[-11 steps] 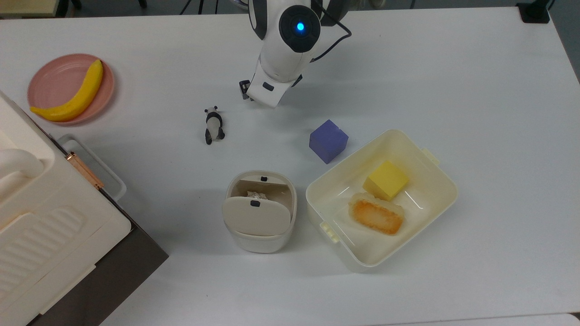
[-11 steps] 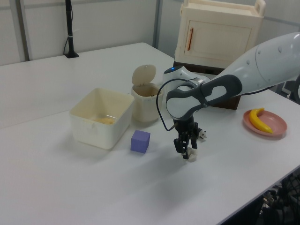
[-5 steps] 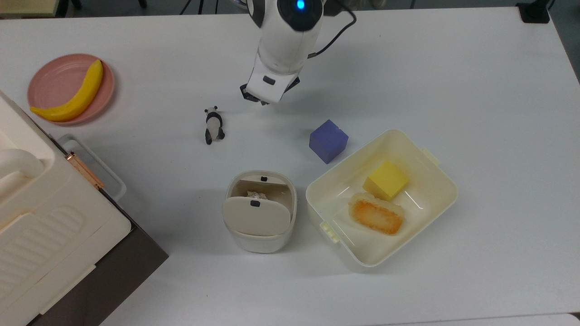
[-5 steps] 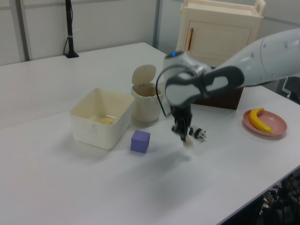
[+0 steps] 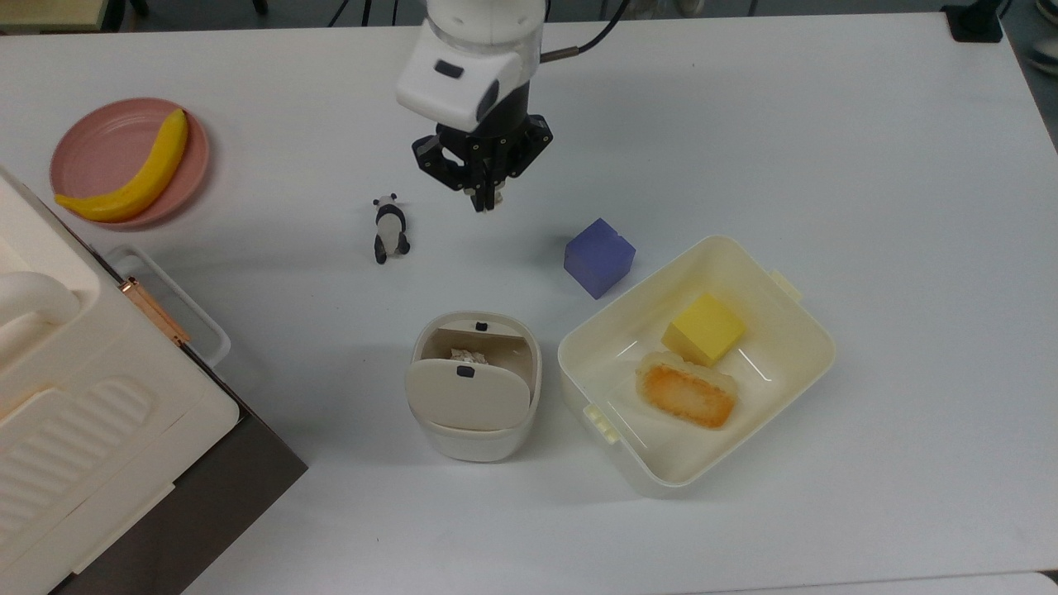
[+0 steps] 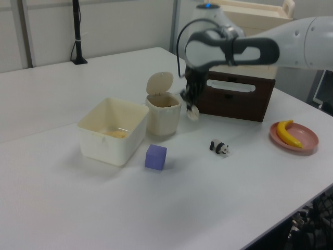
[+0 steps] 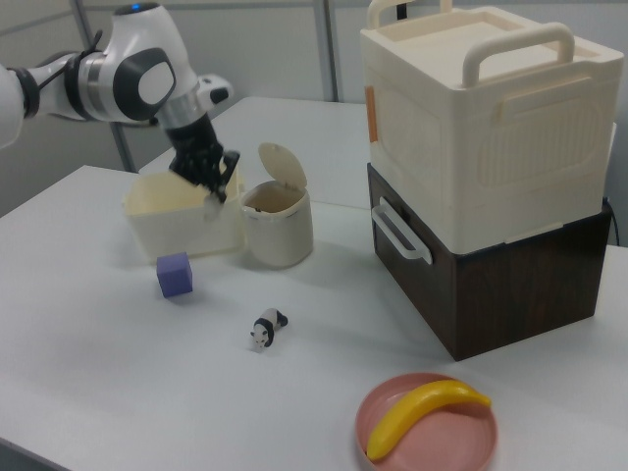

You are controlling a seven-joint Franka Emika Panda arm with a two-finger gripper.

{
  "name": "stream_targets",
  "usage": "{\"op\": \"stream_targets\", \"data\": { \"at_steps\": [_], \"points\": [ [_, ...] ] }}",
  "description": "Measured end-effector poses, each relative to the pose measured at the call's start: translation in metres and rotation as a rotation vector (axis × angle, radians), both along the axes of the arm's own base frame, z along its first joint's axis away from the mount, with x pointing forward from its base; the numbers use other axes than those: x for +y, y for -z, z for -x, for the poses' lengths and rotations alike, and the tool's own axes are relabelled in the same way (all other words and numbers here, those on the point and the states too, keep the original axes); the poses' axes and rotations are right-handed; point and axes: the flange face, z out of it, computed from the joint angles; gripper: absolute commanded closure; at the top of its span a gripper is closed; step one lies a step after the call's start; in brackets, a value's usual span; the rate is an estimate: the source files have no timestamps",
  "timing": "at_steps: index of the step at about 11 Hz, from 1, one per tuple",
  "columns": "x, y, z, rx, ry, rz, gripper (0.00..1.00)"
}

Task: Grab it up and put it in the trash
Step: 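Carry the scrap over the open trash bin and open the gripper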

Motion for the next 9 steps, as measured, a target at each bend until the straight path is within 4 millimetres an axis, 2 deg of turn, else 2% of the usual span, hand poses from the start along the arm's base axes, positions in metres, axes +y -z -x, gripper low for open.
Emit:
{"op": "stream_targets", "data": {
  "at_steps": [1,2,3,4,5,7,9],
  "points": [
    [-0.004,-0.013,-0.014,-0.087,0.025,-0.024,1.00],
    [-0.008,-0.017,-0.029,-0.185,0.076,-0.041,1.00],
    [-0.014,-0.010,-0.044,-0.273,0.121,-0.051,0.89],
    [-0.019,0.002,-0.055,-0.324,0.154,-0.040,0.39],
    [-0.024,0.014,-0.062,-0.344,0.177,-0.022,0.00],
    [-0.031,0.026,-0.072,-0.352,0.219,-0.016,0.00],
    [-0.029,0.024,-0.077,-0.366,0.258,-0.028,0.00]
  ]
}}
